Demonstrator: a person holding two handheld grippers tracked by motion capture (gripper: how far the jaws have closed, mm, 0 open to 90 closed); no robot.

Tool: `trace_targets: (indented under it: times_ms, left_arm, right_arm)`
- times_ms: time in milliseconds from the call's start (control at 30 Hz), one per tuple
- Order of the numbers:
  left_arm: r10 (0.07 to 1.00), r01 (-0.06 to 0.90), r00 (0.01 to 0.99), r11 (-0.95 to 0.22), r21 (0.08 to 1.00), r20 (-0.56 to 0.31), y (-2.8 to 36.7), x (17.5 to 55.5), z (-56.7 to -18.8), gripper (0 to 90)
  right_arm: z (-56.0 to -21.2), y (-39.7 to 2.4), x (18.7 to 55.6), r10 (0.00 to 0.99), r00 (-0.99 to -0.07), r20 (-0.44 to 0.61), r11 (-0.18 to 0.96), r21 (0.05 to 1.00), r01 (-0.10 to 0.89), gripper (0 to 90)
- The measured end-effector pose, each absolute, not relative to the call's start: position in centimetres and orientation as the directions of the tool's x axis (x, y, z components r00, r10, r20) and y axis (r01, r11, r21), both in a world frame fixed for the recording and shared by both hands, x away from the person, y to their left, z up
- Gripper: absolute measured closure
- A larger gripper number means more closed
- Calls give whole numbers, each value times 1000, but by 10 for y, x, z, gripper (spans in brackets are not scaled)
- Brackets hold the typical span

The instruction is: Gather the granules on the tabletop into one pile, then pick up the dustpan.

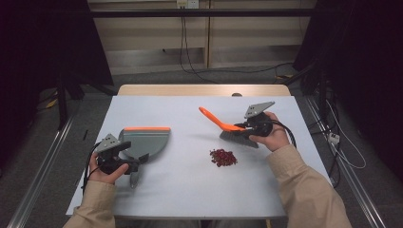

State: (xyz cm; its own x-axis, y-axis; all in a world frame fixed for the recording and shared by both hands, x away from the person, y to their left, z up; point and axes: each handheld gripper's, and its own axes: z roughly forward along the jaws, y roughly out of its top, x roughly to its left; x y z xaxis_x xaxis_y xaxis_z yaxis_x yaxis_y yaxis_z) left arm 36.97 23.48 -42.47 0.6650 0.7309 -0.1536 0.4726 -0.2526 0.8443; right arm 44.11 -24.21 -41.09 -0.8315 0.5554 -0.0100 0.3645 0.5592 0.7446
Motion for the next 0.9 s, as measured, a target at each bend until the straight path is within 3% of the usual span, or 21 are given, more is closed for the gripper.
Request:
trace_targets:
  times_ms: [200,600,900]
  left_arm:
    - [733,493,665,-281,824,-148,232,368,-426,71]
    - [757,543,632,-282,791,-164,238,363,-429,77]
    - [771,567,615,-285,773,-166,236,360,-430,83]
  right_arm:
    - [-409,-242,435,614,-789,15,548,711,441,672]
    - [-408,-232,432,659,-752,2,585,627,514,710]
    - [-412,-237,426,725,-687,41,489,671,557,710]
